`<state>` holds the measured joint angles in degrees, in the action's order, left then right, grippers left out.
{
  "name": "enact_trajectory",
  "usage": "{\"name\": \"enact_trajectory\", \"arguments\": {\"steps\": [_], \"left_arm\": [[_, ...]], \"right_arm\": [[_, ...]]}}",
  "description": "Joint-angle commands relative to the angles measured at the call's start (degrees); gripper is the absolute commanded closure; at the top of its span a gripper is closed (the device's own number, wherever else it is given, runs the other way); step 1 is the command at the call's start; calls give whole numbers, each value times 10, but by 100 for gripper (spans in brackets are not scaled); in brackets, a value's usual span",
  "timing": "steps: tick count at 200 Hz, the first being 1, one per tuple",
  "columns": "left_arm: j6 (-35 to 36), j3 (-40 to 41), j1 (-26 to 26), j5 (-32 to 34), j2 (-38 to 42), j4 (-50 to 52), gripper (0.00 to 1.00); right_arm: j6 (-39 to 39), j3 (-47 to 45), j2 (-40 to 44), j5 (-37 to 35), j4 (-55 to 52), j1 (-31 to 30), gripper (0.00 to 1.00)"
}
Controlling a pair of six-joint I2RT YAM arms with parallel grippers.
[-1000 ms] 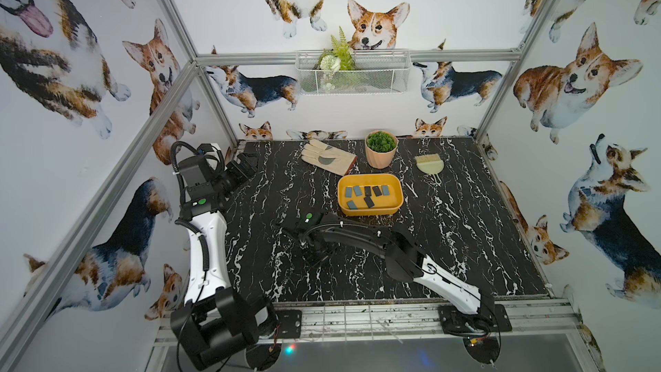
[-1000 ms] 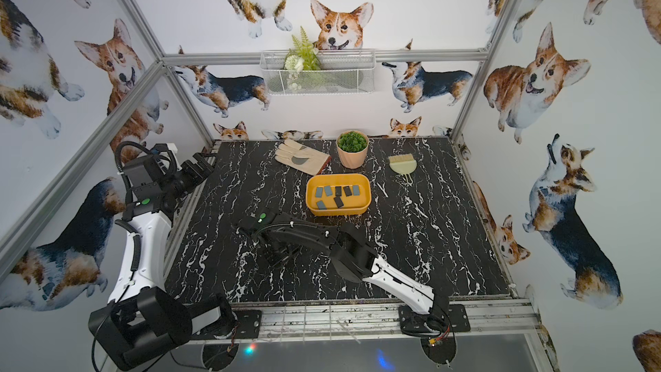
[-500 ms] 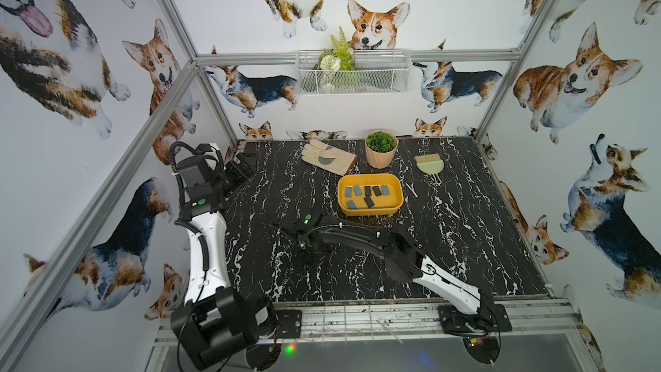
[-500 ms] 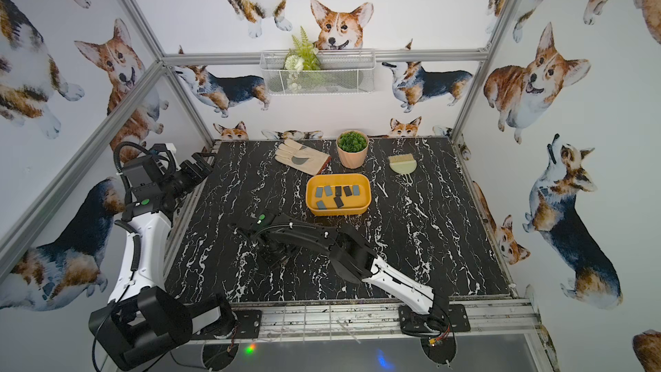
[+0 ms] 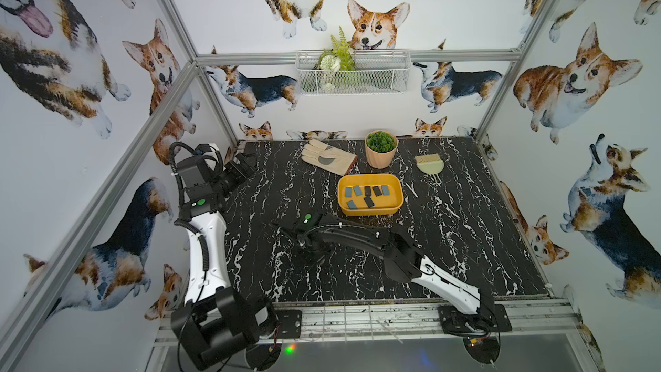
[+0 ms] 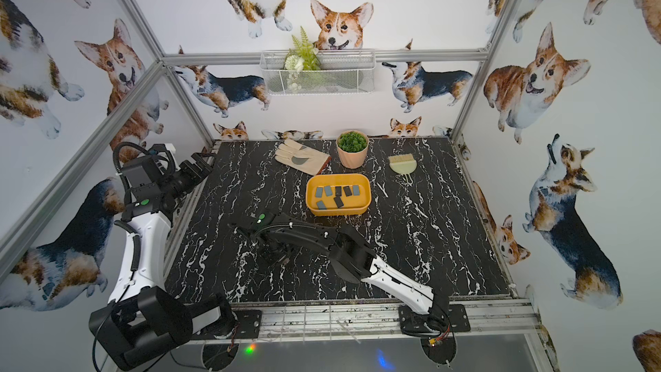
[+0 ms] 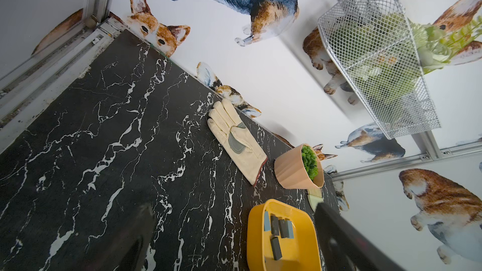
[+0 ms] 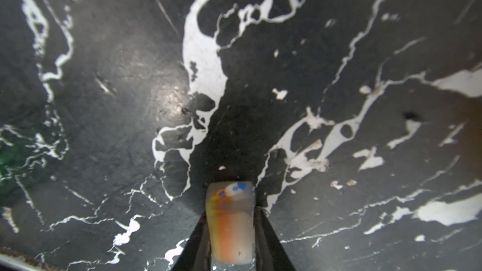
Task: Put the eraser in the storage box
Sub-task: Pick up the eraser from the center of the board.
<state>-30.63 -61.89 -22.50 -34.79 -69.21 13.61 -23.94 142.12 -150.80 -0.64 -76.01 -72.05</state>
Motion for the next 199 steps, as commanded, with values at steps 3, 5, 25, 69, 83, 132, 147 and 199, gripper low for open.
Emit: {"name": "enact_trajectory", "arguments": {"steps": [3,5,25,69,83,132,147,199], "left_arm": [[0,1,-2,-6,0,-13,2],[0,1,-2,-6,0,-13,2],[1,1,-3,-7,0,-12,2],[1,0,-2,-20,-5,-22,2],[-1,2,0,-47,-11,-42,2],[67,-65,92,-68,-71,-30,2],[84,-92,136,-57,-103,-29,2],[134,-195,230,-60,-240,17,2]], "right_arm": [[9,0,-2,-5,3,-2,77],[9,0,-1,-7,3,-2,77],[10,-23,26,-31,13,-2,80],[3,-141,166,-65,66,41,79],[0,-188,220,-71,82,67,79],[17,-264,321,-67,103,193,78],[24,-276,326,-53,117,232,78],[42,-275,294,-20,117,319,78]]}}
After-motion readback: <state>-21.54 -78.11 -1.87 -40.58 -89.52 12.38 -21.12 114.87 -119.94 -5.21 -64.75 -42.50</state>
